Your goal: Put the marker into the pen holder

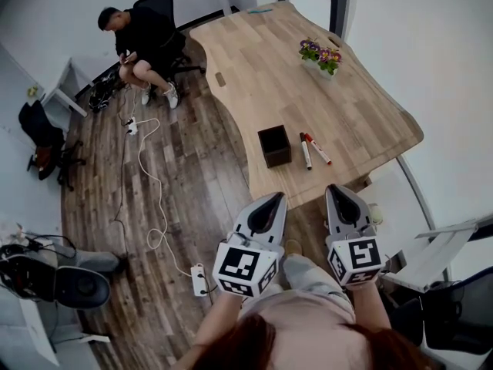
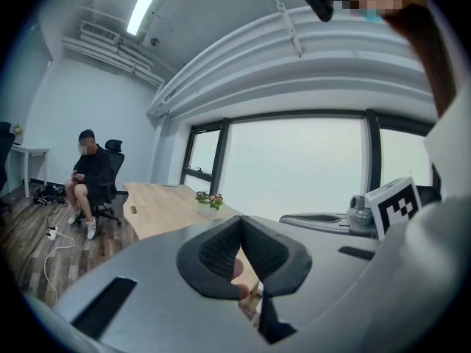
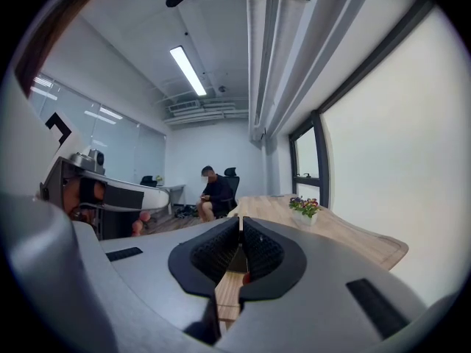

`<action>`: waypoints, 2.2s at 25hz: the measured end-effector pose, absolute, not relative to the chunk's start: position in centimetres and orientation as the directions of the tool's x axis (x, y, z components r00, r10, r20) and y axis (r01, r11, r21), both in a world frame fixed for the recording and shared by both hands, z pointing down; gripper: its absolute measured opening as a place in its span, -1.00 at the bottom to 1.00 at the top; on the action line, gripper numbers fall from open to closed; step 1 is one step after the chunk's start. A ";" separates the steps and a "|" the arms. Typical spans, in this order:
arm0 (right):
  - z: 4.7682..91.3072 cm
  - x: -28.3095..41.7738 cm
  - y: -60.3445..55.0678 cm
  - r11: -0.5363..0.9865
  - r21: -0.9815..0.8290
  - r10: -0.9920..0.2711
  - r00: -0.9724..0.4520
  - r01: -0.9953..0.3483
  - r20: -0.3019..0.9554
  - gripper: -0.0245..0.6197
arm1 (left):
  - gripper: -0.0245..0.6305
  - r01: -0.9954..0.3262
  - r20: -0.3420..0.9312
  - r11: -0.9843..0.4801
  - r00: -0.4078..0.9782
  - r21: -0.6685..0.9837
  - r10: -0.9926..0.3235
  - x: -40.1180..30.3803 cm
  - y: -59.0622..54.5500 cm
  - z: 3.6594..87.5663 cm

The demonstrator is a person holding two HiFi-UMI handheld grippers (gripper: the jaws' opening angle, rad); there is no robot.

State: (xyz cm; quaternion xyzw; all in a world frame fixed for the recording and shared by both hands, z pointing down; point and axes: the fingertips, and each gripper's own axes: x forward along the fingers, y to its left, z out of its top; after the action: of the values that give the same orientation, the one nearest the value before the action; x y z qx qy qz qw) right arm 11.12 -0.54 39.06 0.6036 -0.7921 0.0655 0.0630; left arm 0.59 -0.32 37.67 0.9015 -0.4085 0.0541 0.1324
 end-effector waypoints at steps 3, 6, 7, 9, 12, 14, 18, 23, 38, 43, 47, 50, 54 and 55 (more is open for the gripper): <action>39.6 11.3 -1.9 0.265 -0.028 -0.944 -0.265 -0.964 0.196 -0.91 | -0.93 -0.755 0.213 -0.625 0.655 0.198 -0.725 0.7 -1.6 37.9; 40.2 11.7 -3.3 0.269 -0.030 -0.940 -0.269 -0.963 0.212 -0.90 | -0.93 -0.759 0.218 -0.620 0.652 0.201 -0.727 1.0 -3.0 38.2; 40.5 11.8 -3.7 0.270 -0.032 -0.938 -0.271 -0.962 0.218 -0.90 | -0.93 -0.760 0.220 -0.618 0.650 0.203 -0.727 1.1 -3.5 38.3; 41.2 11.9 -4.6 0.275 -0.035 -0.933 -0.275 -0.961 0.232 -0.90 | -0.93 -0.763 0.225 -0.613 0.647 0.207 -0.729 1.2 -4.4 38.7; 42.1 12.0 -5.9 0.283 -0.037 -0.925 -0.283 -0.958 0.252 -0.87 | -0.93 -0.768 0.232 -0.604 0.640 0.213 -0.732 1.3 -5.8 39.2; 42.7 12.2 -6.9 0.289 -0.038 -0.921 -0.289 -0.957 0.263 -0.86 | -0.93 -0.772 0.234 -0.597 0.635 0.219 -0.736 1.4 -6.7 39.6; 43.8 12.3 -8.7 0.304 -0.034 -0.910 -0.301 -0.952 0.284 -0.83 | -0.93 -0.783 0.241 -0.580 0.621 0.225 -0.746 1.4 -8.4 40.3; 45.5 12.3 -10.3 0.325 -0.025 -0.894 -0.316 -0.945 0.317 -0.79 | -0.93 -0.800 0.245 -0.550 0.599 0.240 -0.762 0.8 -9.9 41.3; 49.3 11.0 -13.4 0.301 0.027 -0.884 -0.269 -0.953 0.382 -0.72 | -0.93 -0.810 0.263 -0.529 0.584 0.255 -0.768 -2.5 -12.0 43.2; 50.7 10.7 -13.8 0.287 0.039 -0.879 -0.247 -0.957 0.408 -0.71 | -0.93 -0.803 0.267 -0.535 0.594 0.263 -0.759 -3.4 -12.5 43.9; 52.0 10.8 -13.9 0.279 0.050 -0.871 -0.231 -0.959 0.433 -0.70 | -0.93 -0.798 0.271 -0.535 0.599 0.278 -0.753 -3.6 -12.6 44.6; 53.1 10.8 -13.9 0.276 0.060 -0.866 -0.221 -0.959 0.448 -0.70 | -0.93 -0.797 0.271 -0.533 0.600 0.284 -0.753 -3.7 -12.7 45.0; 54.4 10.8 -13.9 0.271 0.067 -0.858 -0.209 -0.960 0.469 -0.70 | -0.93 -0.798 0.275 -0.532 0.599 0.284 -0.752 -3.8 -12.7 45.6; 54.8 10.9 -13.9 0.270 0.068 -0.857 -0.207 -0.961 0.472 -0.70 | -0.93 -0.798 0.275 -0.531 0.599 0.285 -0.752 -3.9 -12.7 45.8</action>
State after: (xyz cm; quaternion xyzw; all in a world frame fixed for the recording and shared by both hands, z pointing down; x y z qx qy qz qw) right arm 10.87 -13.95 54.76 0.5920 -0.7675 0.1210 0.2143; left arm -3.86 -12.70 45.79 0.8730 -0.4439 0.0594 0.1932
